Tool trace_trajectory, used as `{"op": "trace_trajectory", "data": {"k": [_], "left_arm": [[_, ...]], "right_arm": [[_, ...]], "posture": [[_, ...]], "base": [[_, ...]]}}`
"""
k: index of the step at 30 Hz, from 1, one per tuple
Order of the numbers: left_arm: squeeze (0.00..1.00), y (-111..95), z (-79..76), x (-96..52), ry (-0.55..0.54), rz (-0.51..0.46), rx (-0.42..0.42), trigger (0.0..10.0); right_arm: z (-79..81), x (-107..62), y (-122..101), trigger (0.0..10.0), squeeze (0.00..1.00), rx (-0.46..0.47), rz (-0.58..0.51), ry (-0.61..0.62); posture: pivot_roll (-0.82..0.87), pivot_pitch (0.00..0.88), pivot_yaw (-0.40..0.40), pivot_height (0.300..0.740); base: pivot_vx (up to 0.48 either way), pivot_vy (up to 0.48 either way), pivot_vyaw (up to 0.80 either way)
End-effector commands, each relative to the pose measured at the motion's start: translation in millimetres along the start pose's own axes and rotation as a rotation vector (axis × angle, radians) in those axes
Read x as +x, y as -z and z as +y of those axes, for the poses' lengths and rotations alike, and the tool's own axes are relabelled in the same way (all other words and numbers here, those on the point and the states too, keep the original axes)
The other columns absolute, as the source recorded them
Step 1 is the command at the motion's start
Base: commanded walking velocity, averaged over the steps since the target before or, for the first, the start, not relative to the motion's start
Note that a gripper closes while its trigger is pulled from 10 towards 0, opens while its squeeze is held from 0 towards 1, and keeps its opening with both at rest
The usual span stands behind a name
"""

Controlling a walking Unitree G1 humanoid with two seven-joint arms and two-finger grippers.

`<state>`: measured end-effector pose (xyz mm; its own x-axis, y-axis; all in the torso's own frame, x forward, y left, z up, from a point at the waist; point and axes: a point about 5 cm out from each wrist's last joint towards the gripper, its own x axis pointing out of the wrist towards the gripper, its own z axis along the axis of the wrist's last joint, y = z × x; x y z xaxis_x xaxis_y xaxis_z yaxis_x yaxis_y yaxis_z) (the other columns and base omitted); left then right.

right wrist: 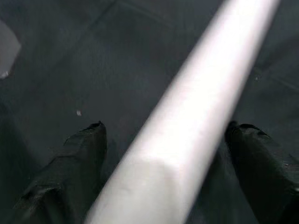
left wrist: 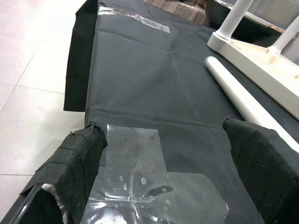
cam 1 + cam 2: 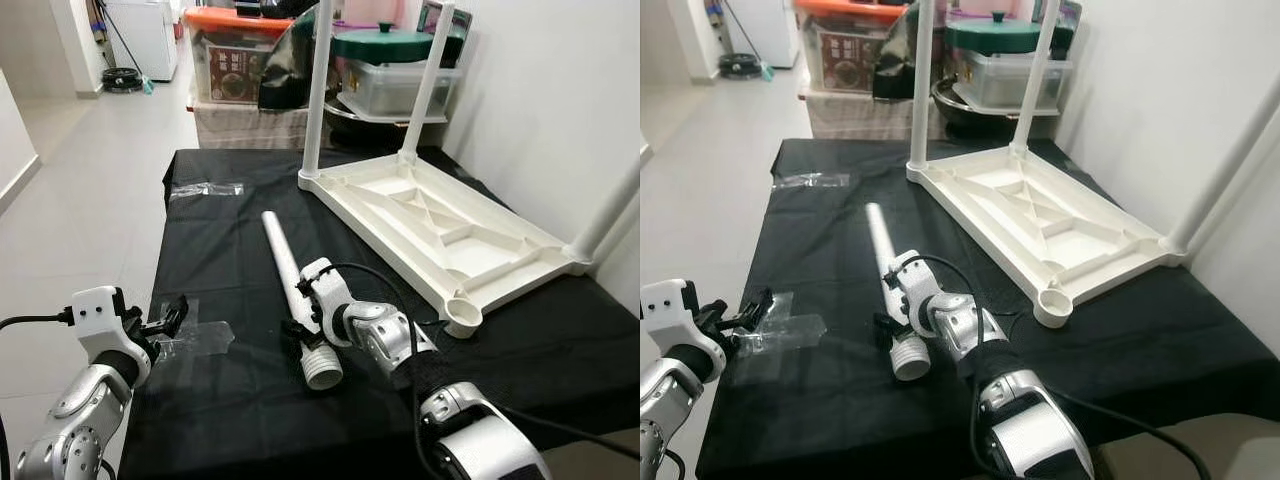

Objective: Building children table

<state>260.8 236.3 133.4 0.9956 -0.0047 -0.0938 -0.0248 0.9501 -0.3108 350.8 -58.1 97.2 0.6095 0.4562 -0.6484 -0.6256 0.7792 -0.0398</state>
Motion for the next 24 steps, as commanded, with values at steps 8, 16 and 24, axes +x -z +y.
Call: {"op": "trace_trajectory", "data": {"k": [8, 16, 24], "left_arm": [[0.00, 3.5, -1.6, 2.0, -0.013, 0.016, 0.001, 10.0], [0.00, 1.6, -0.9, 3.3, -0.015, 0.013, -0.001, 10.0], [0.00, -5.3, -1.3, 2.3, 0.003, -0.032, -0.079, 10.0]], "right_arm": [[-8.9, -0.4, 32.5, 0.0, 0.00, 0.000, 0.162, -0.023], [-11.2, -8.0, 12.3, 0.0, 0.00, 0.021, 0.060, -0.083], [-11.6, -30.5, -36.9, 0.0, 0.00, 0.013, -0.220, -0.196]], "posture": [[0.04, 0.000, -0.118, 0.740], [0.04, 0.000, -0.111, 0.740], [0.05, 0.000, -0.106, 0.740]], "base": [[0.000, 0.000, 0.00], [0.000, 0.000, 0.00], [0.000, 0.000, 0.00]]}}
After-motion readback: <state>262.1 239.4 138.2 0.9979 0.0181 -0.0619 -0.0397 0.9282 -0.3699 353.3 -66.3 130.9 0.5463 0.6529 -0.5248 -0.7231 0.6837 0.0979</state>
